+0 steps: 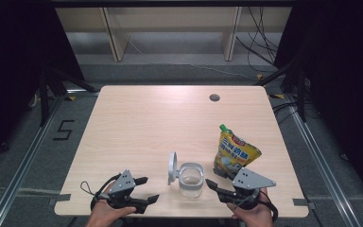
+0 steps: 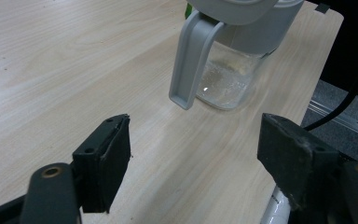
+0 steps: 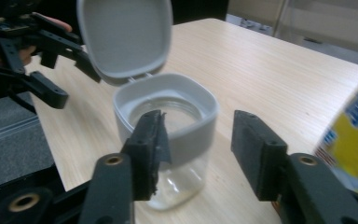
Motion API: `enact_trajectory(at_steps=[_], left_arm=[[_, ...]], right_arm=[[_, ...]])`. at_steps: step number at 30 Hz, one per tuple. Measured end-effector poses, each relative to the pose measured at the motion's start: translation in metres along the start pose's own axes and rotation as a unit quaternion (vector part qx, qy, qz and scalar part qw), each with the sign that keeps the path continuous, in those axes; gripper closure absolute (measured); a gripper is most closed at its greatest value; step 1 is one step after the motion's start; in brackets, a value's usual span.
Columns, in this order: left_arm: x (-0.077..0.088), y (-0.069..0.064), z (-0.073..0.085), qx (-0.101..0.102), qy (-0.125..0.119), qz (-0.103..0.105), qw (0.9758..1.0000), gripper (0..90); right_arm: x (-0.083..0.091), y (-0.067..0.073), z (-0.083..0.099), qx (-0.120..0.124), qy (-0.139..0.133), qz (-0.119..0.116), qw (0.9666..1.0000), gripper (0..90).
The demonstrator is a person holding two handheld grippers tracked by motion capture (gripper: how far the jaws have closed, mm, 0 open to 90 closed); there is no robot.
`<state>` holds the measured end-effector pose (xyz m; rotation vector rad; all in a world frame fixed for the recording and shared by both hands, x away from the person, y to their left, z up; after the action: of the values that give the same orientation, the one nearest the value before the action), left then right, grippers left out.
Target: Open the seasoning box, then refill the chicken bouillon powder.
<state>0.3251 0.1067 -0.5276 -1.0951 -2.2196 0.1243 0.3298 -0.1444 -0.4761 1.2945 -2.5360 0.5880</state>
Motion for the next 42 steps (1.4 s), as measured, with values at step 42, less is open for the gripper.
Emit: enact_trajectory(at_steps=[42], left_arm=[[0.001, 0.0, -0.001, 0.0, -0.006, -0.011, 0.9999, 20.2]], right_arm=[[0.044, -0.068, 0.086, -0.105, 0.04, 0.122, 0.9862, 15.7]])
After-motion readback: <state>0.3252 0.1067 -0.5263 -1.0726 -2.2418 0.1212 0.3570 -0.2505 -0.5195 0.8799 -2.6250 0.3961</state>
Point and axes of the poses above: each handheld gripper's, and its own axes: x roughly backward along the jaws, z roughly out of its underside, y roughly to its left, the point moved 8 cm from there along -x, roughly forward along the jaws, and after that the axes turned 14 degrees about x, right-handed, at the moved point
